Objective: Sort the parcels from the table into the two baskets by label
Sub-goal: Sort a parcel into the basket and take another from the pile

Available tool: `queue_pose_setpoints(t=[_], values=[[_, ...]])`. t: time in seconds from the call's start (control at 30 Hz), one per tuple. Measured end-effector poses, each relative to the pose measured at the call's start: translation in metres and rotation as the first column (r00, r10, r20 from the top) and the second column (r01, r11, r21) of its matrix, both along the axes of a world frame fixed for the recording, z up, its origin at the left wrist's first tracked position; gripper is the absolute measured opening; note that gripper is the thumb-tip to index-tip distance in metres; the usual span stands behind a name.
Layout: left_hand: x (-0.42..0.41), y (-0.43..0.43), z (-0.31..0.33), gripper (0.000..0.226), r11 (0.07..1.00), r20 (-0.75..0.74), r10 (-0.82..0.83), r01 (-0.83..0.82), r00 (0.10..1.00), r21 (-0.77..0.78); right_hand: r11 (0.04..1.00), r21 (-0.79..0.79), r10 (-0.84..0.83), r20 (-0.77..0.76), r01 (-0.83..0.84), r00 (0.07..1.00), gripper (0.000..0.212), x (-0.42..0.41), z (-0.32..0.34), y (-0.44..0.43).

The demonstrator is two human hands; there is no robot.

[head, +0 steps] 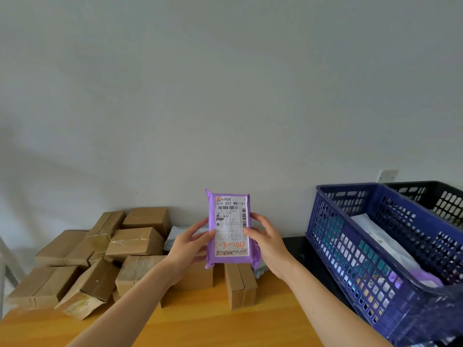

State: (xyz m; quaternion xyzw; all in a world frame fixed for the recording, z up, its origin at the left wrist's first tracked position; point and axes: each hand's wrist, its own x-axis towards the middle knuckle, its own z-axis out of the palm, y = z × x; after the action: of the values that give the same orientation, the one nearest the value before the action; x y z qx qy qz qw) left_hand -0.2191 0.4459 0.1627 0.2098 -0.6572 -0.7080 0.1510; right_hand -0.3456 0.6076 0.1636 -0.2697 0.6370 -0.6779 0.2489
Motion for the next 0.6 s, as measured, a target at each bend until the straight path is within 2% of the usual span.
queue_pose_setpoints(t=[0.23,0.37,0.5,0.6], values=[[-0.022,0.005,0.006,0.043,0.995,0.019,-0.099,0.099,0.995,-0.014,0.998,-0.022,-0.057,0.042,0.058,0.997,0.040,-0.009,0.001,0.023],[-0.038,0.019,0.003,0.039,0.987,0.014,-0.155,0.155,0.988,0.040,0.994,-0.014,-0.109,0.048,0.110,0.993,0.039,-0.014,0.000,0.042],[-0.062,0.039,-0.002,0.043,0.969,0.031,-0.239,0.237,0.970,0.065,0.976,-0.006,-0.215,0.063,0.216,0.974,0.035,-0.018,0.001,0.073],[-0.082,0.069,-0.003,0.038,0.953,0.033,-0.299,0.297,0.954,0.058,0.953,0.008,-0.302,0.059,0.302,0.951,0.031,-0.021,0.001,0.108]])
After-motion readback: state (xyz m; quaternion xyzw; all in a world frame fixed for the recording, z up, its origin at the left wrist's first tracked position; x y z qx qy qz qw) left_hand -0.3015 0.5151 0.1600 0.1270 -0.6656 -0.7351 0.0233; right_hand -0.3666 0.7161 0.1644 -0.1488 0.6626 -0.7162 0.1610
